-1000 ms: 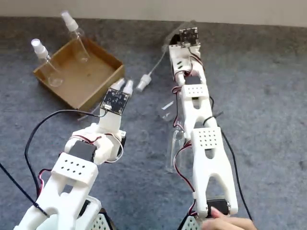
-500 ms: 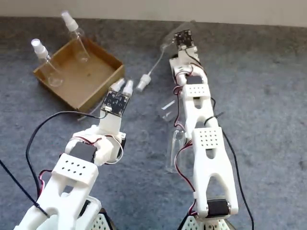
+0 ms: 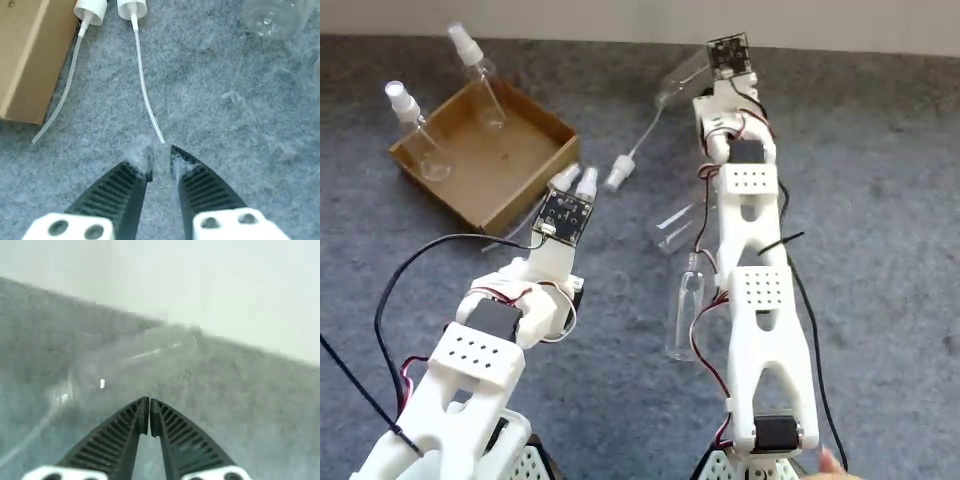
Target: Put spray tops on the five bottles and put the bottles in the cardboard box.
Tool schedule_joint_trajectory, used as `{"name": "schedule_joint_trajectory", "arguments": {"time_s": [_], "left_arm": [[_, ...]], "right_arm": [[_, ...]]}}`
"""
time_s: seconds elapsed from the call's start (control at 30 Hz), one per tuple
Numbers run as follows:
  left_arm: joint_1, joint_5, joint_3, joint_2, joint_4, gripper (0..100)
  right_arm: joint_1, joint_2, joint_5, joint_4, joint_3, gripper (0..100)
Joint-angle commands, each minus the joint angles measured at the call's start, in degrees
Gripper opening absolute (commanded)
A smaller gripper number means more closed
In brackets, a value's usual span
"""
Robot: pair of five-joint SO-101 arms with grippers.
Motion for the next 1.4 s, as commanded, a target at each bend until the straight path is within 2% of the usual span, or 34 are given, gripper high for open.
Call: {"name": "schedule_joint_trajectory", "arguments": {"time_s": [0.0, 0.1, 0.2, 0.83, 1.13, 1.37], "left_arm": [[0.4, -0.62, -0.31, -1.36, -1.05, 1], [0.4, -0.7, -0.31, -1.36, -1.05, 1], [0.4, -0.7, -0.22, -1.27, -1.05, 1], [0.4, -0.79, -0.22, -1.27, -1.05, 1], [0.4, -0.79, -0.22, -1.27, -1.05, 1], [0.4, -0.79, -0.22, -1.36, -1.05, 1]], "right_arm": [[-2.86, 0.4, 0.7, -15.25, -2.59, 1.0], [-4.88, 2.59, 0.79, -23.69, 0.57, 1.0], [-5.49, 3.82, 0.79, -25.71, 3.65, 1.0], [-4.18, 4.18, 0.79, -25.27, 12.88, 1.0], [-3.47, 3.74, 0.7, -25.71, 12.0, 1.0], [-4.35, 4.26, 0.44, -25.71, 3.47, 1.0]]}}
